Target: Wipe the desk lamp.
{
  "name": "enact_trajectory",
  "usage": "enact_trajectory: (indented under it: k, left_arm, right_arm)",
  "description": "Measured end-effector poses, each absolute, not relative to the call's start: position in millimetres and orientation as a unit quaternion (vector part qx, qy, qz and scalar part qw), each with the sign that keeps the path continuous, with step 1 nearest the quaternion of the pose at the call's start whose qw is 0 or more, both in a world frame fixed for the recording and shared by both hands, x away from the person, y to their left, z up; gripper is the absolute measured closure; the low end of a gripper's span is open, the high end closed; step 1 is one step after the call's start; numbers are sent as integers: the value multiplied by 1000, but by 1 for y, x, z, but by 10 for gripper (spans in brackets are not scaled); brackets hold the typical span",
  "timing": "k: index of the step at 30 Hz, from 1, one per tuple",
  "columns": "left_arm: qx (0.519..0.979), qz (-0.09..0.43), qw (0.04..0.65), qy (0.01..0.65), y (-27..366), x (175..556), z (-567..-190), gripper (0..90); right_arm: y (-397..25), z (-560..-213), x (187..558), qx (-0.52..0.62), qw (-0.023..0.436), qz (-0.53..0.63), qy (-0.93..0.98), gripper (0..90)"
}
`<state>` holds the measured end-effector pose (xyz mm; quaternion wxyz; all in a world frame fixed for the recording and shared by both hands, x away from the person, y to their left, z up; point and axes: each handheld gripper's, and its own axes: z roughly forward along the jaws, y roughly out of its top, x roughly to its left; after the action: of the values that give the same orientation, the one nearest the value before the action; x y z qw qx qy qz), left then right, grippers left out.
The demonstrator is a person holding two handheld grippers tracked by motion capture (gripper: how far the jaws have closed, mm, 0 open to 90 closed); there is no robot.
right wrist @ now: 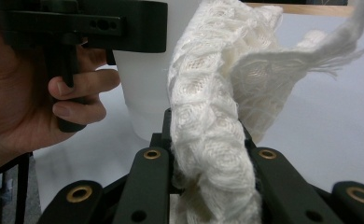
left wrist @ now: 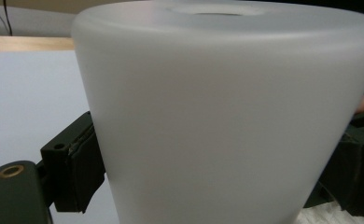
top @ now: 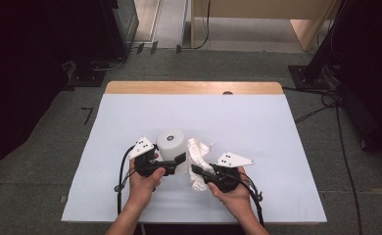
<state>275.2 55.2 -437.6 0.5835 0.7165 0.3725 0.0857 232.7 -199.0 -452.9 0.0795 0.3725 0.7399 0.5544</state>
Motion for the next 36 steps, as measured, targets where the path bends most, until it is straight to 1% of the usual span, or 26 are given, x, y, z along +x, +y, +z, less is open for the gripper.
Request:
enact_trajectory:
  k: [7,13,20,27,36]
  left_arm:
    - [740,69,580,333,45,271,-439,82]
    - [768,67,560,304,35,269,-443,81]
    - [798,106,527,273,22,262,-448,82]
    - [810,131,501,276,17,262,-451,82]
    - [809,142,497,279,17,261,-450,82]
  right_arm:
    - [-210,-450,237,387,91,557,729,762]
    - [-218,-443,237,390,104,565,720,762]
    - [-226,-429,234,380,124,577,712,762]
    - [-227,-417,229,367,140,578,715,761]
    - [-224,-416,228,354,146,568,728,759]
